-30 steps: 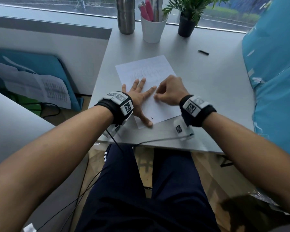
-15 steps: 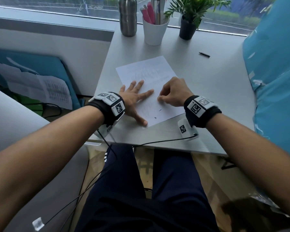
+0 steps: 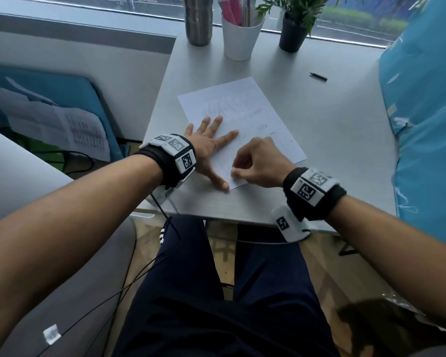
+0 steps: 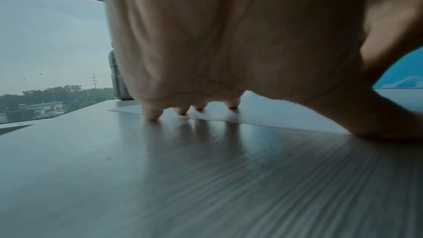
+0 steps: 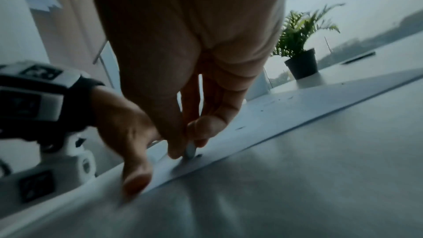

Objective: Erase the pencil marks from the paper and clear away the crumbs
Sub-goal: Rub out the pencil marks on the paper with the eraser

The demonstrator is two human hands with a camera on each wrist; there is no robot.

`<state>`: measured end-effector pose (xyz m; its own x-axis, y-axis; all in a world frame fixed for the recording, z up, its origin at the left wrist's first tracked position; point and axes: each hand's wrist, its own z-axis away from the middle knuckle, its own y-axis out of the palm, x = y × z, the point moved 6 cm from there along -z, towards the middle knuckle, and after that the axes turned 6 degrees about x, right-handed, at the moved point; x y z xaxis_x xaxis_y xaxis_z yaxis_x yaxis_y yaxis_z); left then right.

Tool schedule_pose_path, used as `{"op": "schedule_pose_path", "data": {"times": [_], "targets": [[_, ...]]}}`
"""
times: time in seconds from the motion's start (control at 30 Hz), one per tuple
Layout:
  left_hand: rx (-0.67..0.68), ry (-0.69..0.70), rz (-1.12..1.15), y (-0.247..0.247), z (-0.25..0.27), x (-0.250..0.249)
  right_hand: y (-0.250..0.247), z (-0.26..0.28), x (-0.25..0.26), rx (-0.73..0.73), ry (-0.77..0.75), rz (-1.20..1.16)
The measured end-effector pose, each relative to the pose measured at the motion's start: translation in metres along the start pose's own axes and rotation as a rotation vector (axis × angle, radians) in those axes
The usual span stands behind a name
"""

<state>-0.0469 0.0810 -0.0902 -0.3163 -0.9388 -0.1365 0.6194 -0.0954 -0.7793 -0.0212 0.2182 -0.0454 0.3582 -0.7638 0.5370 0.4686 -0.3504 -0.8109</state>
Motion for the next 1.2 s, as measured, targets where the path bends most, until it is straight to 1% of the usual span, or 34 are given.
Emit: {"op": "schedule_pose_path", "data": {"times": [0.03,0.1,0.13,0.17,0.2,0.27,0.3,0.33,0.37,0.43,0.47,0.53,0.57,0.6,0.67,0.7,0.73,0.77,0.83,0.87,0.93,0.97,1.0,1.03,1.1,1.13,1.17,1.2], "targets": [[0.0,0.0,-0.003,0.0,0.0,0.0,-0.005,-0.003,-0.005,-0.003,0.019,0.008],[0.012,0.006,0.008,0.0,0.001,-0.001,-0.028,-0.009,-0.029,-0.114,0.126,-0.038],[0.013,0.006,0.012,-0.001,0.001,-0.001,-0.035,-0.011,-0.036,-0.168,0.157,-0.048],[0.011,0.005,0.01,-0.001,0.001,0.0,-0.034,-0.011,-0.036,-0.181,0.157,-0.053],[0.012,0.005,0.008,0.0,0.001,0.0,-0.025,-0.01,-0.029,-0.152,0.125,-0.042],[0.006,0.003,0.004,0.0,0.0,0.0,-0.004,-0.002,-0.007,-0.027,0.014,-0.014],[0.003,0.003,-0.001,0.0,0.0,0.0,-0.004,-0.002,-0.006,-0.002,0.007,-0.006],[0.007,0.005,0.0,0.0,0.0,0.0,-0.011,-0.006,-0.013,-0.026,0.047,-0.002],[0.014,0.008,0.007,0.001,0.0,-0.001,-0.021,-0.011,-0.024,-0.08,0.101,-0.026],[0.01,0.009,0.016,0.0,0.001,-0.001,-0.03,-0.014,-0.029,-0.161,0.146,-0.037],[0.006,0.008,0.011,-0.001,0.001,-0.001,-0.023,-0.014,-0.023,-0.142,0.127,-0.037],[0.005,0.007,-0.003,0.0,0.0,-0.001,0.002,-0.007,0.005,-0.018,0.004,-0.009],[0.001,0.006,-0.01,0.0,0.0,-0.001,0.006,-0.006,0.01,0.019,-0.035,-0.001],[0.003,0.004,-0.01,0.0,0.0,-0.001,0.0,-0.01,0.005,0.007,-0.014,0.008],[0.016,0.004,0.007,-0.001,0.002,-0.002,-0.024,-0.019,-0.017,-0.107,0.096,-0.034],[0.016,0.004,0.016,-0.001,0.003,-0.002,-0.031,-0.021,-0.023,-0.147,0.121,-0.035],[0.014,0.004,0.018,-0.001,0.003,-0.002,-0.028,-0.02,-0.02,-0.142,0.117,-0.031],[0.015,0.006,0.015,-0.001,0.002,-0.002,-0.018,-0.018,-0.011,-0.096,0.082,-0.012],[0.016,0.006,0.007,0.0,0.0,-0.002,0.005,-0.007,0.014,0.038,-0.036,0.009],[0.015,0.005,0.004,0.0,0.0,-0.001,0.005,-0.008,0.014,0.052,-0.043,0.011],[0.021,0.003,0.01,0.001,0.001,-0.001,-0.014,-0.017,-0.007,-0.041,0.057,-0.015],[0.021,0.003,0.018,0.0,0.001,-0.002,-0.023,-0.02,-0.014,-0.092,0.096,-0.022],[0.018,0.004,0.027,0.0,0.002,-0.002,-0.024,-0.021,-0.017,-0.111,0.111,-0.031],[0.014,0.006,0.028,0.0,0.001,-0.002,-0.018,-0.019,-0.011,-0.088,0.094,-0.035],[0.011,0.01,0.019,0.0,0.0,-0.002,0.004,-0.01,0.012,0.039,-0.021,0.003],[0.009,0.01,0.011,0.001,0.0,-0.002,0.008,-0.008,0.016,0.075,-0.052,0.018],[0.012,0.008,0.009,0.001,0.001,-0.002,0.002,-0.012,0.012,0.065,-0.03,0.034],[0.019,0.006,0.013,0.001,0.002,-0.002,-0.009,-0.019,-0.001,0.008,0.028,0.035]]}}
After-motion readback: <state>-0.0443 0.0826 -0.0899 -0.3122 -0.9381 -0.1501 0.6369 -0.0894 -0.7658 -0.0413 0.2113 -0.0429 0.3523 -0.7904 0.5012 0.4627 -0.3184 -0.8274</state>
